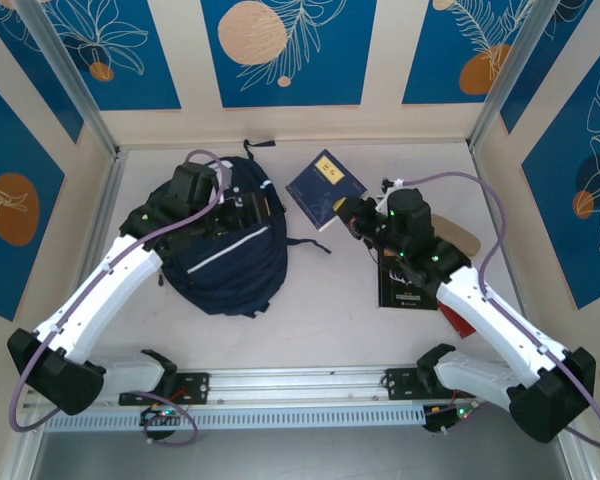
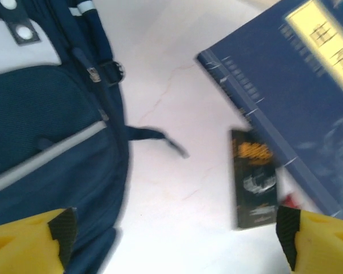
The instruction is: Pack the student bag
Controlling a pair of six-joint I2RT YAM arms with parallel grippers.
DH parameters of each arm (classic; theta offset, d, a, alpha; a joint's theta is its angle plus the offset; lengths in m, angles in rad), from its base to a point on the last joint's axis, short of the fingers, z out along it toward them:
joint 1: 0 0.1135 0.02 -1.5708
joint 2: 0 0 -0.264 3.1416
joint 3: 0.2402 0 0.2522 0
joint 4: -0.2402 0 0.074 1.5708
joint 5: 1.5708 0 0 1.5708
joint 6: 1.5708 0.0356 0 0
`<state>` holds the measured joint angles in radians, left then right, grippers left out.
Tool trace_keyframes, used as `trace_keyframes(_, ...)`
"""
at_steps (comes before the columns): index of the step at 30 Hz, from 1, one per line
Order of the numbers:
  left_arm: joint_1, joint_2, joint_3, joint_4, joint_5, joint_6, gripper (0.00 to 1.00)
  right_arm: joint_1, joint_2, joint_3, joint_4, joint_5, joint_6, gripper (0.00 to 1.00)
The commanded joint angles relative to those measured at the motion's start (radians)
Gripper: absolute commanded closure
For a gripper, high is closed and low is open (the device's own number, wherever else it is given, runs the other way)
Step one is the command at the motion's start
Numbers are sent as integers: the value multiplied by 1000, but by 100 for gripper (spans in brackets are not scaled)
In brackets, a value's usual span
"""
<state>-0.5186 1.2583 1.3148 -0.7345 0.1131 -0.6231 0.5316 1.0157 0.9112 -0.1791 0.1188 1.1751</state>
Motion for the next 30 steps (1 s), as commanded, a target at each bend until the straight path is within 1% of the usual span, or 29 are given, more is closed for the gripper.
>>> trace_keyframes(1,6,37,18,-190,-58,304,5,-26,-57,-31,-132,64,-94,95)
trace_keyframes(5,5,83,5,-237,-139,394,0,-56,-94,-53,-201,55,-91,95)
trace_keyframes(12,4,170,-13,-269,-160,528,0,-89,-110,-90,-229,20,-60,96)
trace_keyframes(17,-1,241,-3,-299,-201,588,6,-102,-104,-94,-229,4,-63,95)
trace_keyframes(22,-2,334,4,-324,-194,628,16,-108,-108,-103,-233,-1,-48,94)
trace_keyframes(28,-3,419,38,-322,-202,670,19,-112,-110,-115,-233,-11,-32,93)
trace_keyframes(30,-2,439,44,-314,-206,677,24,-113,-112,-115,-234,-13,-28,93)
